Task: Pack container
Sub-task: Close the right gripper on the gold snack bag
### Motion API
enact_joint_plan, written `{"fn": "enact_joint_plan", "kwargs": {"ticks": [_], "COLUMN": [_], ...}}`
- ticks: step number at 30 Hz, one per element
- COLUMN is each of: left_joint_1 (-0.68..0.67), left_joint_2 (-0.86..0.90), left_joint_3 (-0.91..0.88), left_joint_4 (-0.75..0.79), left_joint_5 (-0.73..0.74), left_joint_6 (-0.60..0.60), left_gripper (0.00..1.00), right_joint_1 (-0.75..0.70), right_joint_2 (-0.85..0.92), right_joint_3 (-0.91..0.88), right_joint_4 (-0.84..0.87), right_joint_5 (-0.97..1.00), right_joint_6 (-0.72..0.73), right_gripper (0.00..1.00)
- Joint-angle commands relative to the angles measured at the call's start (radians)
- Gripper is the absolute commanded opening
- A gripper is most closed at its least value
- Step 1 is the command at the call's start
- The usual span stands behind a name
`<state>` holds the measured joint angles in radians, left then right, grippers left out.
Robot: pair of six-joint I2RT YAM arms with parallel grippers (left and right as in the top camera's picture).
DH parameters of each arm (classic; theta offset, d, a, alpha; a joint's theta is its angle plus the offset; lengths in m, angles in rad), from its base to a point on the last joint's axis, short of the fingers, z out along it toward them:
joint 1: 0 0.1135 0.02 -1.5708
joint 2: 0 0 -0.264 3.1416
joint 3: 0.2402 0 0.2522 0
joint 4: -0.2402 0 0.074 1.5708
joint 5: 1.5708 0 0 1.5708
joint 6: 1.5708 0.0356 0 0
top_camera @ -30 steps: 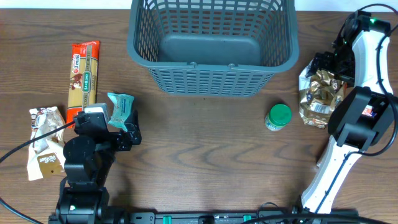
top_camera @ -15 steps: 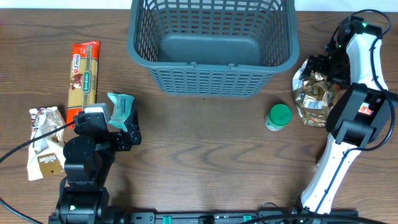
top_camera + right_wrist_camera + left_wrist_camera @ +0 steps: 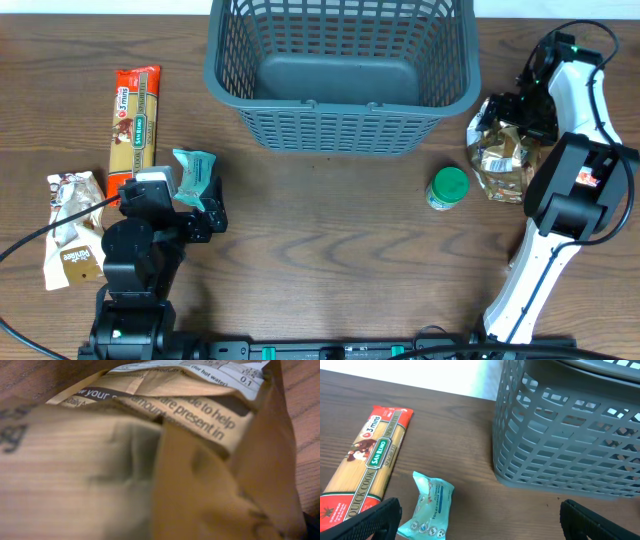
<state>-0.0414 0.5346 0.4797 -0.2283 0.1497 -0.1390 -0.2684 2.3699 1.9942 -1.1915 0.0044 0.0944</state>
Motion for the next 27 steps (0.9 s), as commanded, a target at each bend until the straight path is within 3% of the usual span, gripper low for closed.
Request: {"fn": "enact_joint_plan", "kwargs": {"ticks": [1,17,25,27], "left_joint_1": [-0.003,-0.003,-0.003,-0.003], "left_joint_2": [0.000,0.000,0.000,0.000], "left_joint_3": [0.028,0.028,0.028,0.028], "left_joint_4": [0.001,0.001,0.001,0.001], "left_joint_5": [-0.013,-0.013,-0.013,-0.013], "left_joint_6": [-0.012,-0.012,-0.012,-0.012], "left_gripper": [0.98,0.98,0.98,0.98], "right_joint_1": [0.018,0.020,0.020,0.020], "right_joint_2": [0.120,0.120,0.120,0.120], "right_joint_3": [-0.108,-0.148,-0.148,-0.148], "right_joint_4": [0.015,0.048,0.047,0.047], "right_joint_5": [0.040,0.040,0.040,0.040], "right_joint_6": [0.001,0.001,0.001,0.001], "right_gripper": [0.99,0.99,0.71,0.68]}}
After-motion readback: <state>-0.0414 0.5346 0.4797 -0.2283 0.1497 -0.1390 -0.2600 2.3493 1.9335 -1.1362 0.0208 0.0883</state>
